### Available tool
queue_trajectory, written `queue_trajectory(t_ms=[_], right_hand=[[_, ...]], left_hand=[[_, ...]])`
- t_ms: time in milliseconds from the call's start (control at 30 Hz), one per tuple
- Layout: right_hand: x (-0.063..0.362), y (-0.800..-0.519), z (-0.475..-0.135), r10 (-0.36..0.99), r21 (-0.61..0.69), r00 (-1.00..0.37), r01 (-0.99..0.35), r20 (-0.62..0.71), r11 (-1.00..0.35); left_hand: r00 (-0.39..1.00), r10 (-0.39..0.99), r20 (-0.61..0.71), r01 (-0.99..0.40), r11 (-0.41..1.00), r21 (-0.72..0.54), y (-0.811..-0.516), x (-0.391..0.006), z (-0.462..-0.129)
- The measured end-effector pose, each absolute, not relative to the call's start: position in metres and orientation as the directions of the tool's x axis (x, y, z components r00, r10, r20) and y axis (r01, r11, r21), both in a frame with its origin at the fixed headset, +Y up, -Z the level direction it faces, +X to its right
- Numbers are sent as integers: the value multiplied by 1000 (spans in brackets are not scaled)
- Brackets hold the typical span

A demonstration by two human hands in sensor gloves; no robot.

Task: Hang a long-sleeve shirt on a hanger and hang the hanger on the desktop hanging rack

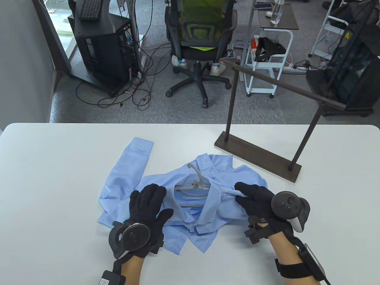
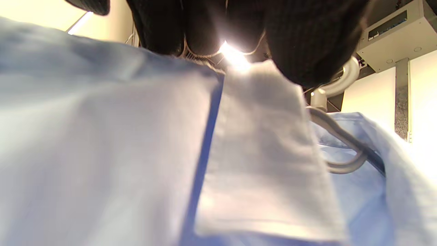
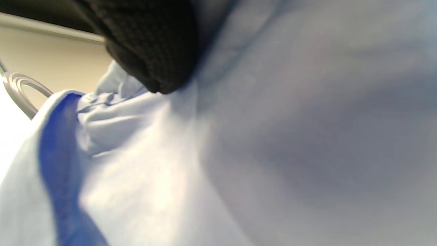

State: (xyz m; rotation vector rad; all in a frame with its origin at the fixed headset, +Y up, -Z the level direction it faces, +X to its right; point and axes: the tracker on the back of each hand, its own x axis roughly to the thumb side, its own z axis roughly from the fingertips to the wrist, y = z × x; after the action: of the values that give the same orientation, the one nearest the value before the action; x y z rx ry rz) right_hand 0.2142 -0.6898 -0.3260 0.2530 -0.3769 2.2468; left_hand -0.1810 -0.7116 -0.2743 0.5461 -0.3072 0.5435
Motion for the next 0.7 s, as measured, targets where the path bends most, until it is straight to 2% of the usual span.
queue_trajectory(t_ms=[200,367,500,700], right_hand=[[237,-668,-311,725,-296,-647,-758,237,-581],[258,-631,-305,734,-404,-664,-716,143,-569],[279,-593,-317,745,-497,-662,-673,75,-548],[304,-553,-342,774,-571,-633,-625,-29,-532]], left_hand=[[806,418,419,-580,696,423,-708,-184,-271],[812,414,412,-568,725,391,-713,-183,-275],[813,409,414,-562,734,381,-714,-181,-275],[818,401,412,-555,736,387,-713,-181,-275]])
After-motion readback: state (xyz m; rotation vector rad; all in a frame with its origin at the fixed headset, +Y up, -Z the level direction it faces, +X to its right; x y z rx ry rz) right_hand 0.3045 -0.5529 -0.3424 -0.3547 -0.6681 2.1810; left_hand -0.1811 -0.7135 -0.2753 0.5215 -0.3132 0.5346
